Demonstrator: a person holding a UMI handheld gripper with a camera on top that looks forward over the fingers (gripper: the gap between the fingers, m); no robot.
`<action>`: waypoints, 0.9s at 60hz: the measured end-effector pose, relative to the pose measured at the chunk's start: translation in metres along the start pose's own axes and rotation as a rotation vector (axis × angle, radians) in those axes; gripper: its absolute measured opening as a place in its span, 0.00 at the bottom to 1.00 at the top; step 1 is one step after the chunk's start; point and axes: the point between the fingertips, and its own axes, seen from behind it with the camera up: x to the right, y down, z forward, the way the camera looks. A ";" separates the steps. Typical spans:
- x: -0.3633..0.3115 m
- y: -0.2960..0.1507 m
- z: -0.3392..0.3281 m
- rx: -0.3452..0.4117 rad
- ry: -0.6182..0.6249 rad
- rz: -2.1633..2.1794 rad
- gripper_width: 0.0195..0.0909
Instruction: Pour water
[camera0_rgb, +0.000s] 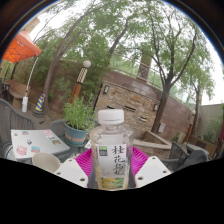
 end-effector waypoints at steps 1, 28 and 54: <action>0.005 0.003 -0.001 0.007 -0.006 0.039 0.39; 0.025 0.095 0.004 -0.034 -0.065 0.328 0.40; 0.018 0.107 -0.020 -0.187 -0.064 0.319 0.91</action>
